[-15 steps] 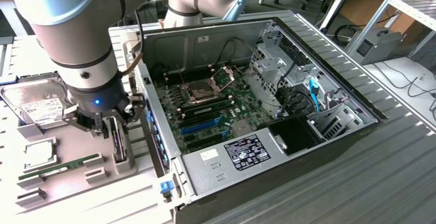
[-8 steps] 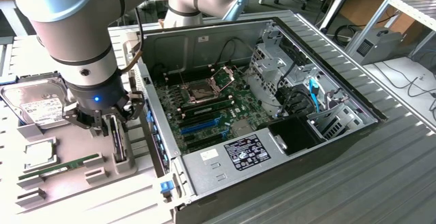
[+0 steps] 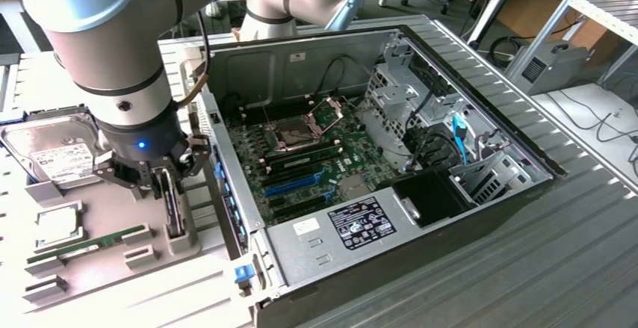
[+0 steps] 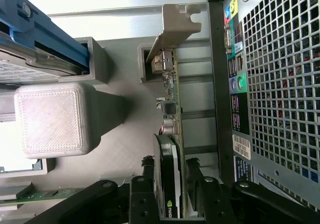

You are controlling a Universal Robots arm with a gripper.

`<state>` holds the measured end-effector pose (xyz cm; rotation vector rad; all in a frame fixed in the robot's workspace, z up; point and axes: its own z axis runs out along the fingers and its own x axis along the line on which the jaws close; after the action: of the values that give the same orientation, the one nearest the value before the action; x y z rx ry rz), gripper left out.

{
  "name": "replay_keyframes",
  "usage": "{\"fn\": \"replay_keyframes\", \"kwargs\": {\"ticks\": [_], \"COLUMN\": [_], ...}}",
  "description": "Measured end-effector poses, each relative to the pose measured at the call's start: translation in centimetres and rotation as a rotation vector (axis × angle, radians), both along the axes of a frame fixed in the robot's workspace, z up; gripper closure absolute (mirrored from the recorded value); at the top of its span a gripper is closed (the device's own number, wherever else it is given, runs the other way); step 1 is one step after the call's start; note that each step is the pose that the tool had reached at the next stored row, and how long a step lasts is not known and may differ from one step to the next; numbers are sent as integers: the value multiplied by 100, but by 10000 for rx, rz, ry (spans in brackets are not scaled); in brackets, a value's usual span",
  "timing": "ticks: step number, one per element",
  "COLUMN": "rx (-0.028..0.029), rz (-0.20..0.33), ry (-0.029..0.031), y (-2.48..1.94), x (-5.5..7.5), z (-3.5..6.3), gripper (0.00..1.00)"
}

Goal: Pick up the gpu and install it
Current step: 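Pick up the gpu and move the gpu toward the slot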

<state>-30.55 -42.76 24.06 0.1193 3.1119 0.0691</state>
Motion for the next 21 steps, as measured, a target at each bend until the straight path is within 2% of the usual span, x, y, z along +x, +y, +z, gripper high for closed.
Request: {"fn": "replay_keyframes", "kwargs": {"ticks": [2, 3, 16, 21], "rx": [-1, -1, 1, -1], "rz": [1, 1, 0, 0], "ry": [1, 1, -2, 0], "y": [0, 0, 0, 0], "x": [0, 0, 0, 0], "z": [1, 0, 0, 37], "gripper": [70, 73, 73, 73]}}
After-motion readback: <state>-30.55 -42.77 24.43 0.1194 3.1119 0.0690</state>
